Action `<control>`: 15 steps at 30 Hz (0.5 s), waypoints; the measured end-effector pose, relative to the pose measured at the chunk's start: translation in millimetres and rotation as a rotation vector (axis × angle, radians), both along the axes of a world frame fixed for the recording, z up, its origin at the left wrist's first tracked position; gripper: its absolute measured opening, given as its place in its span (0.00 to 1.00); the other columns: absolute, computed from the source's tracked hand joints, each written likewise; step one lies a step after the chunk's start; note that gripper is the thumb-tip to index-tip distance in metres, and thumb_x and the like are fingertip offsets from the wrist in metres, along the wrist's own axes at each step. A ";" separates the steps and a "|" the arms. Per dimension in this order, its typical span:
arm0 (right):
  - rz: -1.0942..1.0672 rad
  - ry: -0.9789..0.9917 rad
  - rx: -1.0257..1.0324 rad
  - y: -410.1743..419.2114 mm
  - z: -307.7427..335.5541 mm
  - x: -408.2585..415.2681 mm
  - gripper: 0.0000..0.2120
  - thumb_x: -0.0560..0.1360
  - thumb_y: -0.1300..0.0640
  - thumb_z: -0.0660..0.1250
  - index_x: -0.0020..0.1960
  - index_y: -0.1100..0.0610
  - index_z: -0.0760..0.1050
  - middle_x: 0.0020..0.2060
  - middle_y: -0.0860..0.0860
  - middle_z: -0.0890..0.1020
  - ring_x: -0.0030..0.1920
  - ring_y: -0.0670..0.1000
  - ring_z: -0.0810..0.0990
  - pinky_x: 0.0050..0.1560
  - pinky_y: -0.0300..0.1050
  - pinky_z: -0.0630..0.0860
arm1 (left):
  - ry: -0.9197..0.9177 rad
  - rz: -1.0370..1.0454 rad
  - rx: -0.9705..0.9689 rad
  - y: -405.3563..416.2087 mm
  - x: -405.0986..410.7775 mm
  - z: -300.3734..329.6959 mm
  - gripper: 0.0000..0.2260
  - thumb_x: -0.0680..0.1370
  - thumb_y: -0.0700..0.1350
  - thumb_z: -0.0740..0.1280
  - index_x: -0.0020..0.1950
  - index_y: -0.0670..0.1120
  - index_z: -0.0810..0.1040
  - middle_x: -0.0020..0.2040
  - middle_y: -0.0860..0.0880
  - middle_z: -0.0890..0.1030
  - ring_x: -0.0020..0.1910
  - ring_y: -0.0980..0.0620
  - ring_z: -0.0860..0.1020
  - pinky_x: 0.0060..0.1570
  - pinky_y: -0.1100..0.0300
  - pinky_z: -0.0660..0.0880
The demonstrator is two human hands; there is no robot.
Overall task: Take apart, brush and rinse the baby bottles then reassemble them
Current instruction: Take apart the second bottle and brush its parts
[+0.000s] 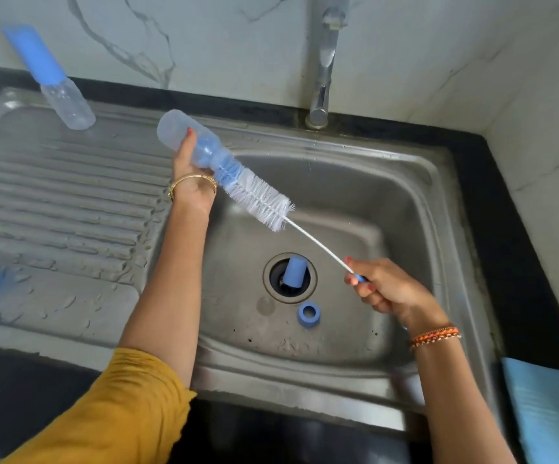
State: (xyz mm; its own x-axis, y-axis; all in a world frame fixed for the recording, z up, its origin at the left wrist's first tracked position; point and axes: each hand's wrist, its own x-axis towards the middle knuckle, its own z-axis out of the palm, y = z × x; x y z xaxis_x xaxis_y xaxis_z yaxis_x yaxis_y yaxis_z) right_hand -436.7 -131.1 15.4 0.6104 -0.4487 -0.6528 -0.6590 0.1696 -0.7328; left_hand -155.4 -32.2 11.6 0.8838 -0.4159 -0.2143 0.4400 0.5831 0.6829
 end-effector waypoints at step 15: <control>-0.032 -0.074 -0.187 -7.5 32.0 -33.7 0.21 0.76 0.48 0.64 0.27 0.56 0.70 0.18 0.47 0.63 0.17 0.43 0.55 0.19 0.30 0.50 | 0.119 0.315 0.071 10.2 31.0 18.1 0.21 0.73 0.55 0.69 0.61 0.48 0.69 0.59 0.47 0.75 0.53 0.49 0.77 0.36 0.58 0.79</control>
State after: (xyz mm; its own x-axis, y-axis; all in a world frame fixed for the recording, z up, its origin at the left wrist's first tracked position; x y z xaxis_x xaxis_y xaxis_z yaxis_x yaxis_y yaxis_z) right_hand -470.4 -138.7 47.5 0.6370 -0.5779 -0.5101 -0.5985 0.0463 -0.7998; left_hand -124.4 -22.0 29.7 0.9336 -0.1066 -0.3420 0.3245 0.6562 0.6813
